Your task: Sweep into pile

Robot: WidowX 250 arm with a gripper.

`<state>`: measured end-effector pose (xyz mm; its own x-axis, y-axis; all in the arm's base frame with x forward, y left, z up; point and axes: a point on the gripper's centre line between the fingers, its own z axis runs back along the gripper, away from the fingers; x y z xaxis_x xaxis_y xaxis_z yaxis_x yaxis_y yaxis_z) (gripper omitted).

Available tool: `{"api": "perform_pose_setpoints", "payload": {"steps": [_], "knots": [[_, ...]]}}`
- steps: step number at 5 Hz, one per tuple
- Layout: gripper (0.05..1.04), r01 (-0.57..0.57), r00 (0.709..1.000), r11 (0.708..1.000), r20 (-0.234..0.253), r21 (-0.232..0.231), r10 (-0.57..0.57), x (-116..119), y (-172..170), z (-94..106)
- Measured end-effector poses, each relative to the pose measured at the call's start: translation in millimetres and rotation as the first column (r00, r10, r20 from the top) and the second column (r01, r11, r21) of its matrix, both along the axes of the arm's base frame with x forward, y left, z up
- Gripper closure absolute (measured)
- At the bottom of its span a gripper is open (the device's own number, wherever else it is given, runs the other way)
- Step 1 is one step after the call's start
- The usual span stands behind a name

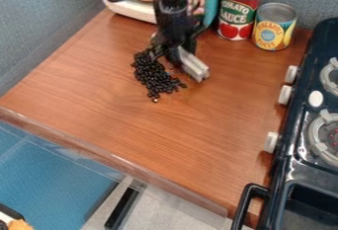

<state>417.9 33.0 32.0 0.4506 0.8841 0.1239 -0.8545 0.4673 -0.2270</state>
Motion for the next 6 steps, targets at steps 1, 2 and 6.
{"api": "perform_pose_setpoints", "payload": {"steps": [1, 2, 6], "knots": [[0.698, 0.014, 0.999, 1.0, 0.031, -0.012, -0.013, 12, -7, 15.2], [0.698, 0.012, 0.999, 1.0, 0.037, -0.015, -0.011, 20, -6, 15.1], [0.698, -0.002, 1.0, 1.0, -0.024, -0.005, 0.002, 24, -3, -10.9]]}}
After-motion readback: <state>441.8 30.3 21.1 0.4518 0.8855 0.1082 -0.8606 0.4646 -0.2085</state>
